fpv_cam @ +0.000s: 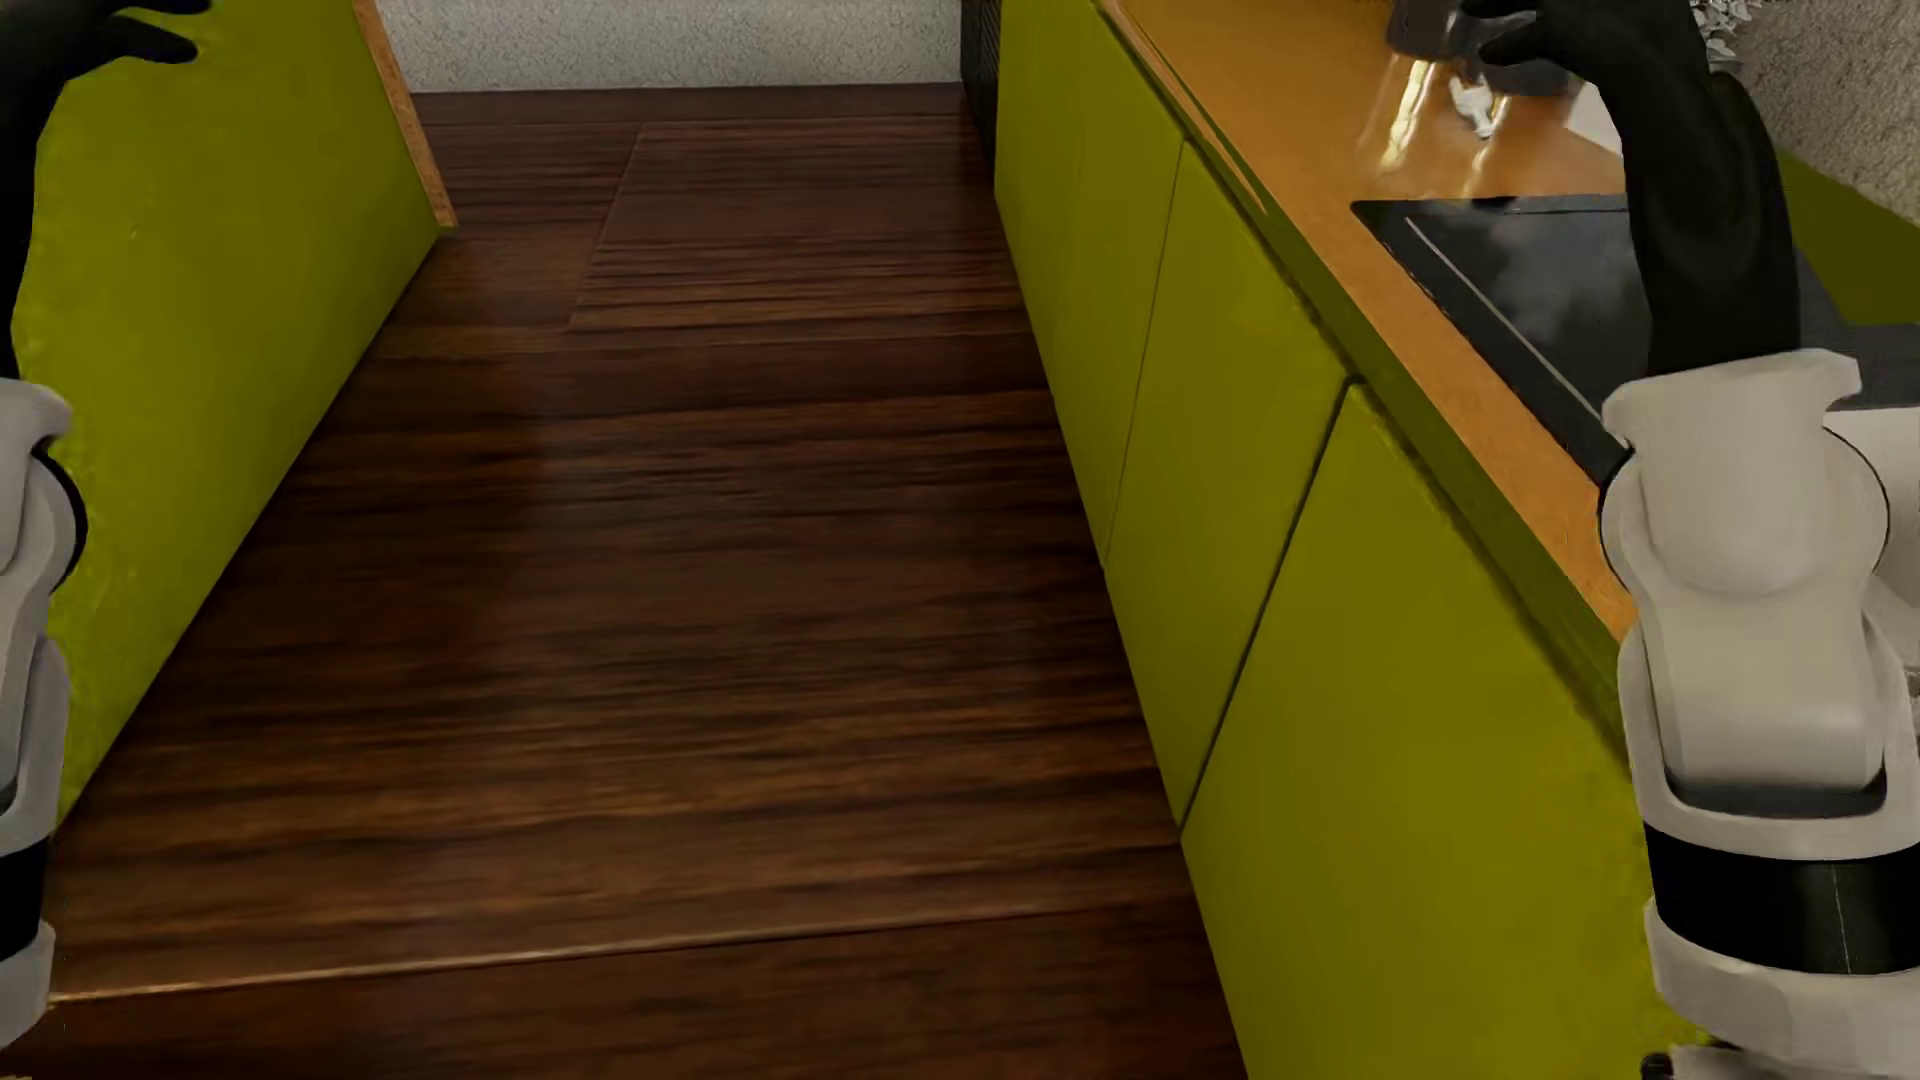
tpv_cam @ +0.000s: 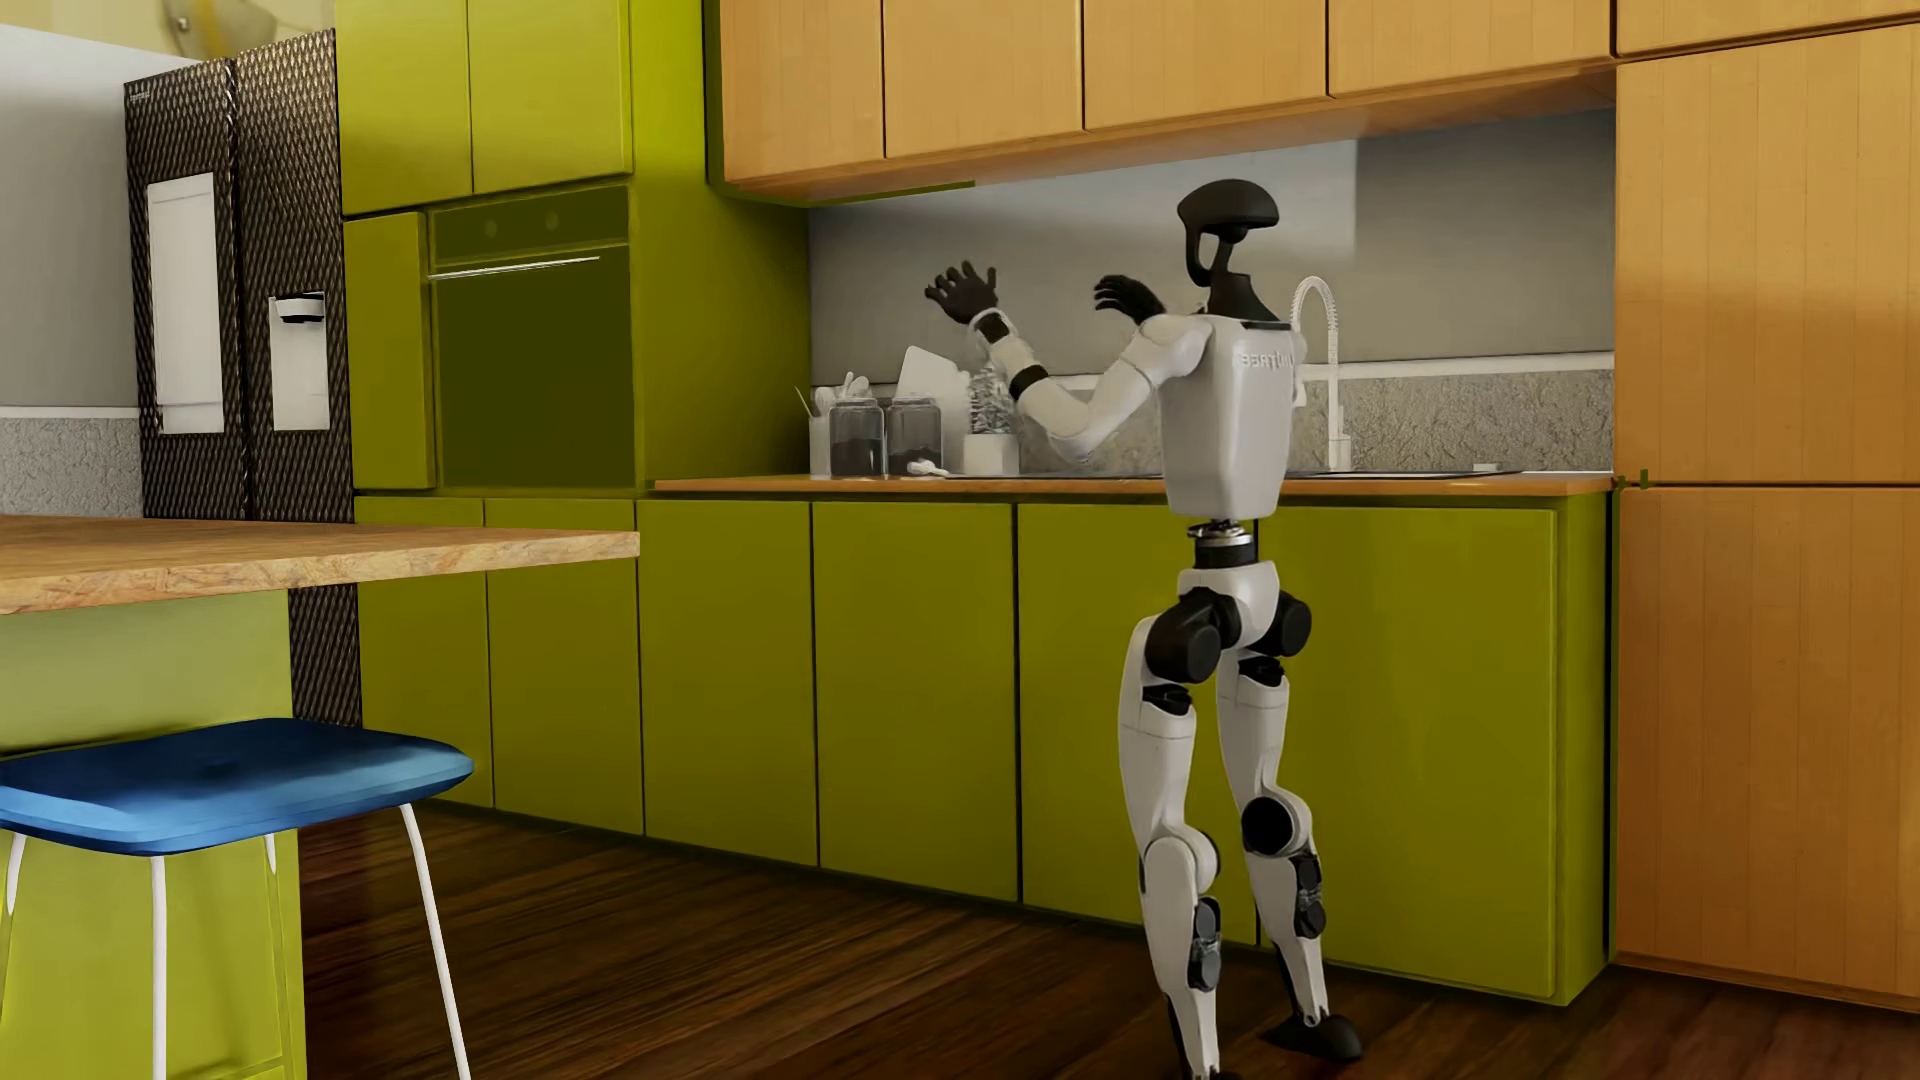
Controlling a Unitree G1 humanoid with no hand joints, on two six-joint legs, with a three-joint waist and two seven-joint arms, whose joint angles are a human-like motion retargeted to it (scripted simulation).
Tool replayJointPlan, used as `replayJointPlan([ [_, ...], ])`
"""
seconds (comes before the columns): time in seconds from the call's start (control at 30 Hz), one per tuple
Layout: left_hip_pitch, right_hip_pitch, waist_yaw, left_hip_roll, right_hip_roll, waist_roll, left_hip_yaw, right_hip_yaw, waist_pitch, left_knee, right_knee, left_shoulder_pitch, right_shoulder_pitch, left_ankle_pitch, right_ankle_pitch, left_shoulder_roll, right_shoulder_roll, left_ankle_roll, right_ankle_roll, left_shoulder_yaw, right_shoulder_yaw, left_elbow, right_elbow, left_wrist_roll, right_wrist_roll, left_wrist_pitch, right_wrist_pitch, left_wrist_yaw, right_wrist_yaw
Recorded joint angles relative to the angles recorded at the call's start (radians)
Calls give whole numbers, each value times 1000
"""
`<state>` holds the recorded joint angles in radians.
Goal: Stretch up
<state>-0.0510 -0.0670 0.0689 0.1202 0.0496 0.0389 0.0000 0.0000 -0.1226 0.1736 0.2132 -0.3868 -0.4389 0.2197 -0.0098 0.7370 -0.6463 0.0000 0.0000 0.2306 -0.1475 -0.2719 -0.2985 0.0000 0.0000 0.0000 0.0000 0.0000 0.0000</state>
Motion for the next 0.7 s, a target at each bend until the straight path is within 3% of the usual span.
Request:
replayJointPlan([
  [0.17,3,3,-2,-5,0,-10,0,0,-6,-1,-5,-230,-239,-6,3,120,-113,0,0,9,-33,-35,8,0,0,0,0,0,0],
  [0.3,9,9,3,-8,0,-13,0,0,-7,-1,-8,-403,-396,-9,-1,190,-181,0,0,-29,26,-56,6,0,0,0,0,0,0],
  [0.7,44,44,18,-22,0,-9,0,0,-11,0,-28,-929,-871,-62,17,316,-306,0,0,-338,311,78,193,0,0,0,0,0,0],
])
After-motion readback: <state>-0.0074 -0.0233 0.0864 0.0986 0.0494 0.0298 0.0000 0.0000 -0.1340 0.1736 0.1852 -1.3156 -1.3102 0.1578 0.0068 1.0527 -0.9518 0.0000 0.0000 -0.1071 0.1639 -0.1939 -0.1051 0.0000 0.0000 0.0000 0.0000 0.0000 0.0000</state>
